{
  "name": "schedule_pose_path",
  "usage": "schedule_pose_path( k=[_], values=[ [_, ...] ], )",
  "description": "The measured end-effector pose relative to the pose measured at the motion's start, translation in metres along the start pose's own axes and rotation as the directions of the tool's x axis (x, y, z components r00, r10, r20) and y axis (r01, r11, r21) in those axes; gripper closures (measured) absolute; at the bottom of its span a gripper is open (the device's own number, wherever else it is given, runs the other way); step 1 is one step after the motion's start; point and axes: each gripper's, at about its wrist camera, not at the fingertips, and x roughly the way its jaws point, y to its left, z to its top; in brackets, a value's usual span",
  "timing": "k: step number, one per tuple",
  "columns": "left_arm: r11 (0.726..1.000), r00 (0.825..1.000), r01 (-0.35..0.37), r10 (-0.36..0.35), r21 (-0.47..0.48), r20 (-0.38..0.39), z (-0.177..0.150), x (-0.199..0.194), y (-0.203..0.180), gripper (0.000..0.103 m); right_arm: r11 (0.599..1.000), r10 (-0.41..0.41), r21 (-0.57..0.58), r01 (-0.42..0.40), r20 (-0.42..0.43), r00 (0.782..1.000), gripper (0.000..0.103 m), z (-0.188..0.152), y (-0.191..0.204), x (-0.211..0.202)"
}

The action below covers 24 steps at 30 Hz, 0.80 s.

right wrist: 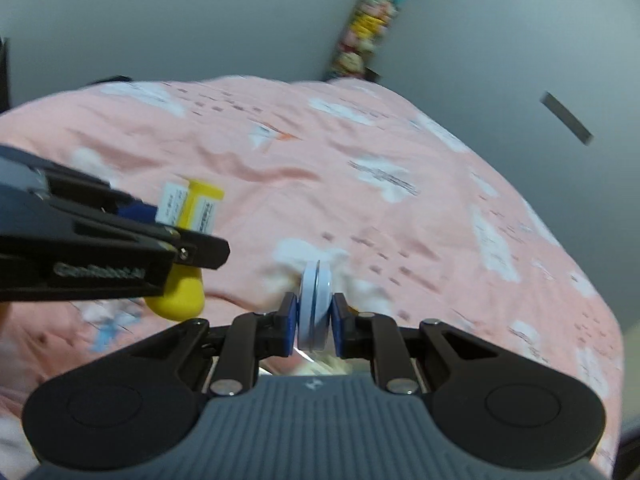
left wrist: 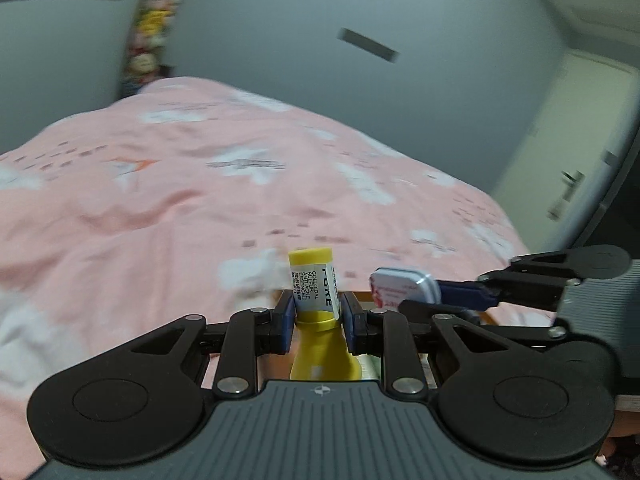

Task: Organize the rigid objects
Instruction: 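Lift and carry the tin and yellow bottle over the orange box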

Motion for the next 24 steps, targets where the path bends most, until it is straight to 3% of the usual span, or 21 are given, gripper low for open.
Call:
schedule_pose_path(
  k=[5, 11, 15, 19, 24],
  values=[
    [0.994, 0.992, 0.096, -0.091, 0.046, -0.089, -0.004, 0.037, -0.035, 0.076, 0.996, -0.076, 0.048, 0.081, -0.092, 0.993, 0.087, -0.030, -0.039, 0.003],
    [0.982, 0.960, 0.157, -0.128, 0.102, -0.250, -0.022, 0.085, -0.062, 0.076, 0.987, -0.095, 0.105, 0.123, -0.236, 0.967, 0.087, -0.073, -0.072, 0.026],
    [0.976, 0.934, 0.182, -0.133, 0.121, -0.332, -0.035, 0.108, -0.074, 0.076, 0.981, -0.054, 0.159, 0.109, -0.314, 0.948, 0.087, -0.096, -0.086, 0.042],
    [0.975, 0.897, 0.198, -0.140, 0.098, -0.420, -0.045, 0.129, -0.077, 0.076, 0.975, 0.010, 0.211, 0.070, -0.355, 0.935, 0.087, -0.113, -0.092, 0.052],
    [0.978, 0.875, 0.191, -0.130, 0.086, -0.466, -0.051, 0.142, -0.075, 0.076, 0.972, 0.062, 0.232, 0.032, -0.388, 0.920, 0.087, -0.119, -0.091, 0.065]
  ],
)
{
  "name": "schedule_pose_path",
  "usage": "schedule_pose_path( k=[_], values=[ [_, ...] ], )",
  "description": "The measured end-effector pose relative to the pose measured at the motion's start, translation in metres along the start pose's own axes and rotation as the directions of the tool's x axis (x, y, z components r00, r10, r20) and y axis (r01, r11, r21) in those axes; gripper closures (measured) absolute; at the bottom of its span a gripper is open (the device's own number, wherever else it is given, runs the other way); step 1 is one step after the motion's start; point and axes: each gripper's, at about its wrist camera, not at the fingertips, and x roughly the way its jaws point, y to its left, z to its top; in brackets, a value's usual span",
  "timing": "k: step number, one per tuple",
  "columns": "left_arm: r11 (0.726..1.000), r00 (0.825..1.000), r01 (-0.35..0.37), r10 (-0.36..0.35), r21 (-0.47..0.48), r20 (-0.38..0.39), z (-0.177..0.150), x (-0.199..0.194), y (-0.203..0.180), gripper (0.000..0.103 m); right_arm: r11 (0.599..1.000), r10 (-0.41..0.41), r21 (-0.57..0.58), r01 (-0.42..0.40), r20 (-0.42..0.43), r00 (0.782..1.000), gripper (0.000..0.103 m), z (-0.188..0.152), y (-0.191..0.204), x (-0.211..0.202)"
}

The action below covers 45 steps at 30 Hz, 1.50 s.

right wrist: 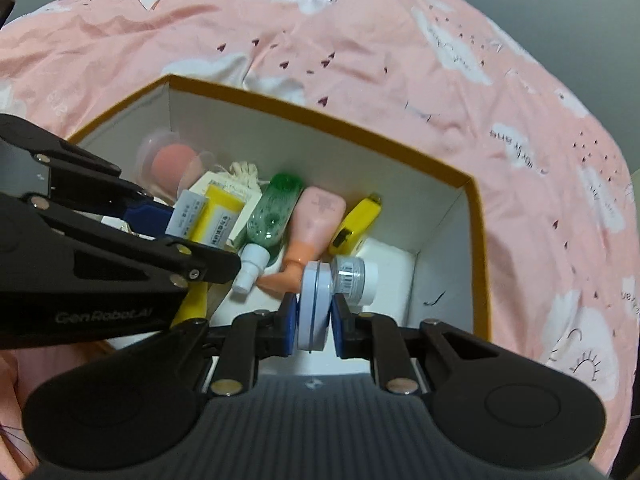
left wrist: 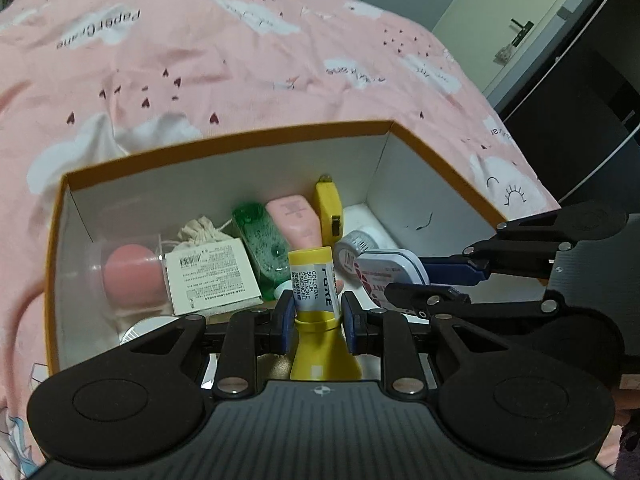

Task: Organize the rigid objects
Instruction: 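Lift and carry the tin and yellow bottle over the orange box, then open the right tool to drop the tin while the left tool releases the yellow bottle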

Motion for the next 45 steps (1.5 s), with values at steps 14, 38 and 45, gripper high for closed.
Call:
schedule_pose_path(
  k=[14, 38, 45],
  values=[
    [1.000, 0.996, -0.019, 0.017, -0.019, -0.082, 0.009, 0.014, -0.001, 0.076, 1.000, 0.014, 0.018, -0.013, -0.085, 0.996, 0.085, 0.004, -0.009, 0.029],
    [0.989, 0.983, -0.149, 0.148, -0.004, -0.109, 0.016, 0.020, -0.003, 0.052, 0.991, -0.103, -0.091, 0.102, -0.006, 0.995, 0.041, 0.008, 0.004, 0.007],
    [0.988, 0.988, -0.151, 0.150, -0.016, -0.031, 0.017, 0.003, -0.003, 0.043, 0.986, -0.130, -0.099, 0.131, 0.019, 0.991, 0.034, 0.007, 0.004, -0.003]
  ],
)
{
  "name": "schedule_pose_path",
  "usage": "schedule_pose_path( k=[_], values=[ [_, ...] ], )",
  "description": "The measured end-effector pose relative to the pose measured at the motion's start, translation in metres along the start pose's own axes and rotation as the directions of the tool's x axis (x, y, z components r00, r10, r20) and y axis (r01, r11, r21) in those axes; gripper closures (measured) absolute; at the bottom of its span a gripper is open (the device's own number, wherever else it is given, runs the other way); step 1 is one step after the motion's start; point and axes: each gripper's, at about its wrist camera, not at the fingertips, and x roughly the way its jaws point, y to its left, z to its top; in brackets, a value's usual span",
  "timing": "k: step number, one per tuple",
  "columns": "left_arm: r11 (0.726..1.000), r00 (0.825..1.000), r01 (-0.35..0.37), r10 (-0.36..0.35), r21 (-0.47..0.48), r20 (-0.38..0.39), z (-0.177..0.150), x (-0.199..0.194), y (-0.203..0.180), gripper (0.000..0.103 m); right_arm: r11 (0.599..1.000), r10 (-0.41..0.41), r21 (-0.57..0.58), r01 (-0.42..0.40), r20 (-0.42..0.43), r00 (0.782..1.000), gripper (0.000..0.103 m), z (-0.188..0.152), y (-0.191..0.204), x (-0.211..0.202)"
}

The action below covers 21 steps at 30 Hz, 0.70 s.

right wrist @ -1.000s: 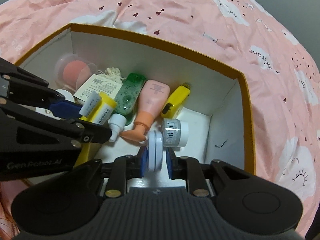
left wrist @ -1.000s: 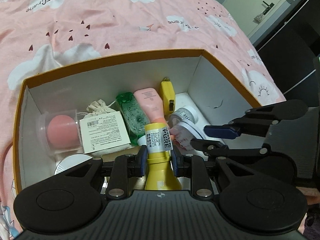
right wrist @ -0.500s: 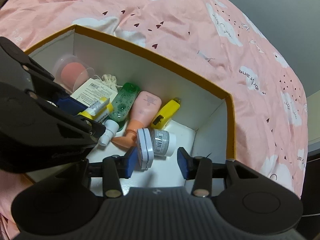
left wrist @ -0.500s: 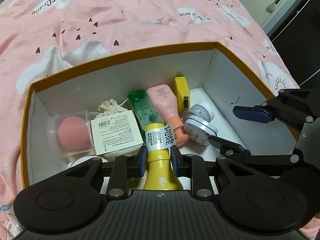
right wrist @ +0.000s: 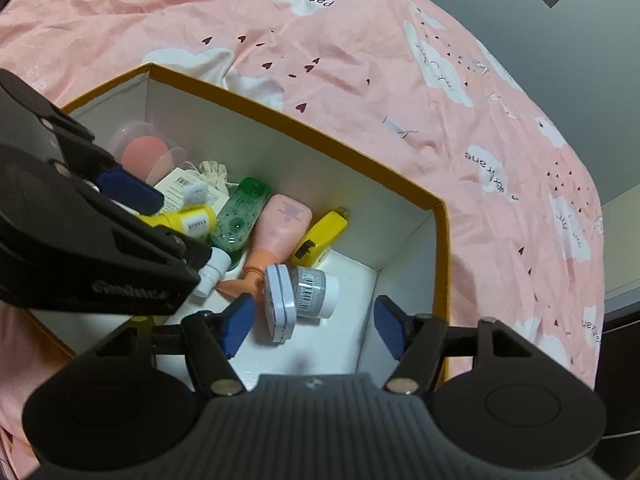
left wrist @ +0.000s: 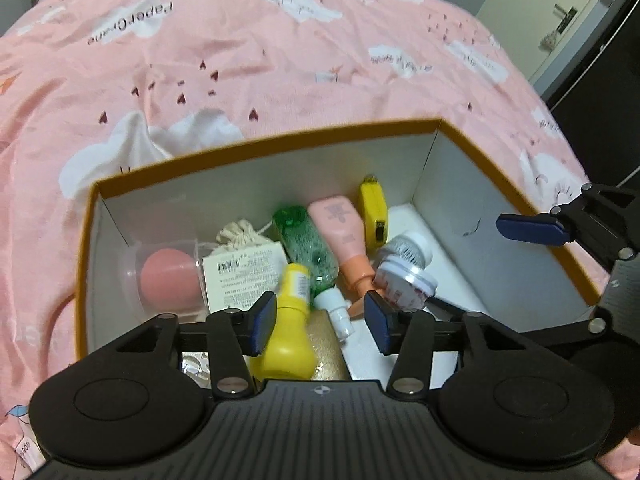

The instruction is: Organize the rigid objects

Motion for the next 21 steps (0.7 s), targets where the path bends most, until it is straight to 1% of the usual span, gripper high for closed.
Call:
schedule_pose_path(
  k=[1, 3, 4, 6, 8, 12, 14, 17, 21],
  values=[
    [1.000, 1.000, 0.003, -0.003, -0.003, 0.014, 0.000, -0.004, 0.001, 0.040, 1.000, -0.009, 0.000, 0.009, 0.004, 1.000, 0.030, 0.000, 0.000, -0.001],
    [1.000, 0.998, 0.012, -0.011, -0.024, 0.055, -0.002, -0.014, 0.003, 0.039, 1.000, -0.027, -0.002, 0.027, 0.014, 1.000, 0.025, 0.000, -0.001, -0.004],
    [0.999, 0.997, 0.018, -0.015, -0.035, 0.072, -0.003, -0.017, 0.004, 0.038, 0.999, -0.034, -0.001, 0.034, 0.019, 0.999, 0.020, 0.000, -0.001, -0.006],
    [0.998, 0.993, 0.028, -0.022, -0.049, 0.117, -0.005, -0.027, 0.006, 0.037, 0.999, -0.044, 0.001, 0.044, 0.033, 0.998, 0.020, -0.001, -0.001, -0.010],
    [0.999, 0.986, 0.030, -0.022, -0.042, 0.165, -0.005, -0.039, 0.005, 0.035, 0.999, -0.053, 0.000, 0.053, 0.044, 0.998, 0.020, -0.001, 0.000, -0.013],
    [1.000, 0.969, 0.003, -0.001, -0.006, 0.248, -0.008, -0.059, -0.001, 0.035, 0.998, -0.068, 0.011, 0.067, 0.069, 0.995, 0.020, -0.001, 0.002, -0.023],
    [1.000, 0.954, -0.015, 0.010, 0.013, 0.298, -0.010, -0.069, -0.004, 0.034, 0.997, -0.067, 0.028, 0.065, 0.088, 0.994, 0.020, -0.002, 0.003, -0.029],
    [0.999, 0.928, -0.041, 0.025, 0.036, 0.372, -0.015, -0.083, -0.007, 0.034, 0.997, -0.059, 0.058, 0.052, 0.124, 0.991, 0.020, -0.002, 0.005, -0.043],
    [0.996, 0.884, -0.080, 0.049, 0.046, 0.465, -0.023, -0.102, -0.009, 0.034, 0.995, -0.054, 0.086, 0.039, 0.178, 0.982, 0.020, -0.002, 0.008, -0.062]
  ],
)
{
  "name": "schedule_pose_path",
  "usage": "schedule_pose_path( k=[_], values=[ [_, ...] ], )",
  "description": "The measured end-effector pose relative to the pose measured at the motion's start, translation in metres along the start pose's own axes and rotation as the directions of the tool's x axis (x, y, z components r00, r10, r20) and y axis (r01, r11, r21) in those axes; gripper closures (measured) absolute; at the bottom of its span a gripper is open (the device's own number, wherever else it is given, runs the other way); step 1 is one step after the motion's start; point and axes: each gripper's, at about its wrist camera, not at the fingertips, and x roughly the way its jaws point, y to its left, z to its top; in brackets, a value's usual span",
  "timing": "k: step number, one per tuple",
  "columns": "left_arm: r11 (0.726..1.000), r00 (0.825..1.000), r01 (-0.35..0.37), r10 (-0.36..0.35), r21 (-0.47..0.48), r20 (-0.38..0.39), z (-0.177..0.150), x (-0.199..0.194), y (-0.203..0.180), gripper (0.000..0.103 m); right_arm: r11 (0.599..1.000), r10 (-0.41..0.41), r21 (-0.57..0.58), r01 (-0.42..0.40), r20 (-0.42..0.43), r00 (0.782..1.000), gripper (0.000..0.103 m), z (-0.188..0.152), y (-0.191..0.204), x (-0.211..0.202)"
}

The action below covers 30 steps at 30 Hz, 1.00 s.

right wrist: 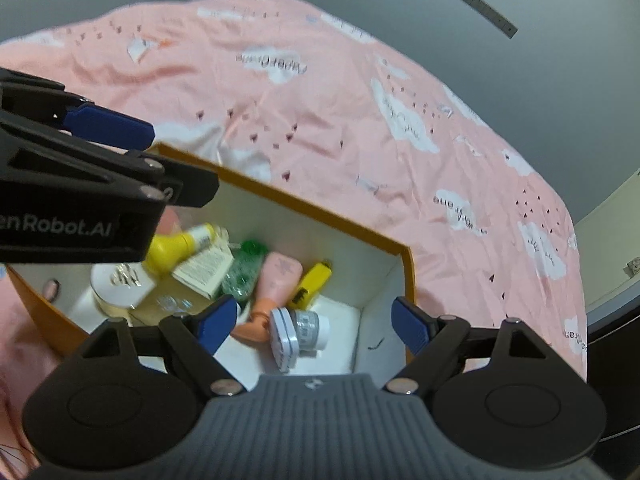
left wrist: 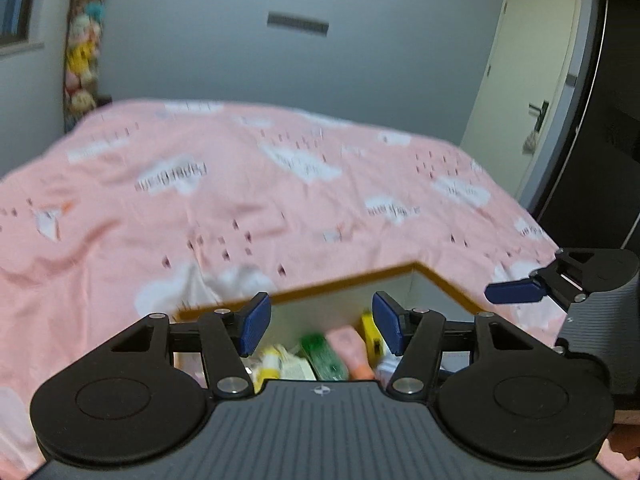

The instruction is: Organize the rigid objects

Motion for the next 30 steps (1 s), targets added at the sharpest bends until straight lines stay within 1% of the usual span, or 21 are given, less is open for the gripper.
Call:
schedule_pose_path(
  k=[1, 3, 4, 8, 10, 12, 14, 16, 18, 23, 24, 26, 28, 30],
  values=[
    [1.000, 1.000, -0.008, 0.008, 0.003, 0.020, 0.000, -0.005, 0.001, 0.033, 1.000, 0.004, 0.012, -0.004, 0.014, 1.000, 0.019, 0.001, 0.001, -0.005],
    [1.000, 0.997, -0.023, 0.023, 0.002, 0.068, 0.000, -0.015, 0.005, 0.030, 0.999, 0.015, 0.041, -0.017, 0.047, 0.999, 0.012, 0.002, 0.001, -0.015],
    [0.999, 0.995, -0.037, 0.036, 0.002, 0.093, -0.001, -0.020, 0.007, 0.029, 0.998, 0.018, 0.059, -0.022, 0.066, 0.998, 0.007, 0.002, 0.001, -0.020],
    [0.995, 0.980, -0.094, 0.089, 0.015, 0.175, -0.004, -0.038, 0.015, 0.021, 0.990, 0.037, 0.134, -0.054, 0.125, 0.991, 0.006, 0.000, 0.005, -0.035],
    [0.992, 0.971, -0.127, 0.119, 0.026, 0.207, -0.007, -0.046, 0.018, 0.018, 0.985, 0.041, 0.160, -0.065, 0.149, 0.988, 0.006, -0.001, 0.008, -0.040],
    [0.987, 0.959, -0.157, 0.145, 0.033, 0.242, -0.012, -0.053, 0.019, 0.016, 0.978, 0.041, 0.194, -0.076, 0.175, 0.984, 0.006, -0.004, 0.013, -0.045],
    [0.986, 0.947, -0.164, 0.150, 0.025, 0.284, -0.019, -0.062, 0.021, 0.014, 0.970, 0.042, 0.227, -0.088, 0.199, 0.979, 0.006, -0.007, 0.019, -0.048],
    [0.986, 0.947, -0.163, 0.149, 0.027, 0.285, -0.023, -0.066, 0.024, 0.014, 0.963, 0.031, 0.254, -0.087, 0.216, 0.976, 0.006, -0.011, 0.025, -0.051],
    [0.984, 0.950, -0.176, 0.160, 0.034, 0.269, -0.027, -0.069, 0.027, 0.014, 0.958, 0.018, 0.273, -0.082, 0.229, 0.973, 0.005, -0.016, 0.032, -0.050],
    [0.984, 0.964, -0.175, 0.162, 0.044, 0.209, -0.040, -0.077, 0.037, 0.014, 0.933, -0.010, 0.350, -0.085, 0.261, 0.965, 0.003, -0.032, 0.048, -0.055],
    [0.982, 0.964, -0.183, 0.171, 0.046, 0.204, -0.042, -0.079, 0.039, 0.013, 0.929, -0.013, 0.361, -0.087, 0.265, 0.964, 0.003, -0.035, 0.051, -0.056],
    [0.977, 0.961, -0.208, 0.194, 0.052, 0.199, -0.048, -0.083, 0.042, 0.004, 0.923, -0.019, 0.375, -0.084, 0.262, 0.965, 0.003, -0.041, 0.058, -0.056],
    [0.973, 0.955, -0.225, 0.208, 0.058, 0.210, -0.054, -0.089, 0.043, 0.000, 0.917, -0.023, 0.390, -0.082, 0.257, 0.966, 0.003, -0.047, 0.062, -0.055],
    [0.968, 0.952, -0.243, 0.226, 0.061, 0.207, -0.057, -0.092, 0.044, 0.000, 0.910, -0.026, 0.408, -0.080, 0.247, 0.969, 0.003, -0.053, 0.068, -0.054]
  ],
)
